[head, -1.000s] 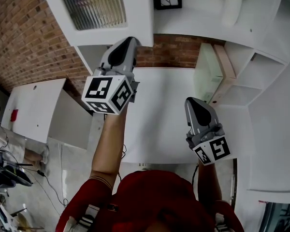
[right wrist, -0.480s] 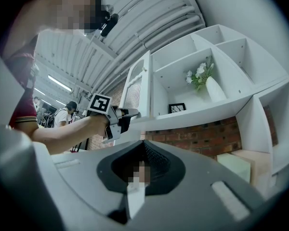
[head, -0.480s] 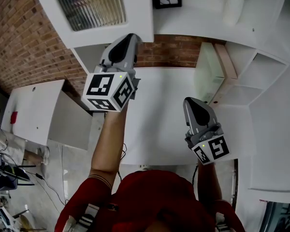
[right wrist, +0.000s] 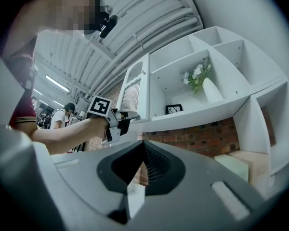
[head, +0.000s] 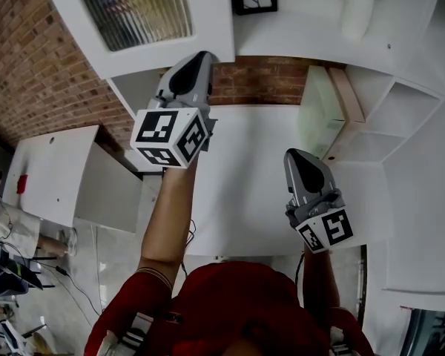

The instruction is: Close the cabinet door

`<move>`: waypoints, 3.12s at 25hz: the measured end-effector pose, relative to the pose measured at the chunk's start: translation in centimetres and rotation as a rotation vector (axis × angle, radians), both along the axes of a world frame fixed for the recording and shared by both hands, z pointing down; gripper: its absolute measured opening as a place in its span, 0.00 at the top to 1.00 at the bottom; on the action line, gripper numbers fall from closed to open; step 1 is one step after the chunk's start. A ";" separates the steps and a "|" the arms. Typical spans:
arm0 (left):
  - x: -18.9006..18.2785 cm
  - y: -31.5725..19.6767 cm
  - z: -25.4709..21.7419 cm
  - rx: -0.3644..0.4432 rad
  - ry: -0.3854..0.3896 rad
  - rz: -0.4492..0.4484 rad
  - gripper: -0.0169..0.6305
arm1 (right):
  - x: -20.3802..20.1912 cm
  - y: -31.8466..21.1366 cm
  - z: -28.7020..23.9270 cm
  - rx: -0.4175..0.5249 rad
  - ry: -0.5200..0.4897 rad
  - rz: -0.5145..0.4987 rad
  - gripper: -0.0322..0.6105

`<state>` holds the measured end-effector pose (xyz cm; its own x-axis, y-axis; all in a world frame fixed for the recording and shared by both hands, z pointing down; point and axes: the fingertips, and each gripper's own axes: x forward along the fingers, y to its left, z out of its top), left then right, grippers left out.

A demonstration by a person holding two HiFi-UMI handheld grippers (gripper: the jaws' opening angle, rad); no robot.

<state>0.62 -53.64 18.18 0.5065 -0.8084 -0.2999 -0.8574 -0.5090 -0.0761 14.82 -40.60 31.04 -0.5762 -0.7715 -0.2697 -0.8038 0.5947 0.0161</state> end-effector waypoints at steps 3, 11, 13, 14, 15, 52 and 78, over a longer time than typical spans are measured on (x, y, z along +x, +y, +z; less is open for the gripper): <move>0.6 -0.4 0.4 -0.011 -0.014 0.018 0.98 | 0.2 0.0 -0.1 0.002 -0.003 0.008 0.93; 0.9 -1.1 0.4 -0.007 -0.019 -0.005 0.98 | 1.7 0.2 -0.1 -0.001 -0.022 0.041 0.93; 0.9 -1.1 0.5 -0.009 -0.021 -0.007 0.98 | 1.7 0.3 -0.1 -0.002 -0.025 0.042 0.93; 0.9 -1.1 0.5 -0.011 -0.022 -0.007 0.98 | 1.7 0.4 -0.1 -0.002 -0.025 0.042 0.93; 0.9 -1.2 0.5 -0.014 -0.022 -0.007 0.98 | 1.7 0.5 -0.1 -0.001 -0.025 0.042 0.93; 2.2 13.0 6.7 -0.042 0.027 0.242 0.97 | -0.7 4.9 -3.6 0.073 -0.001 -0.002 0.93; 4.5 18.2 8.5 -0.041 0.013 0.293 0.97 | -0.8 7.3 -3.2 0.095 -0.036 -0.018 0.93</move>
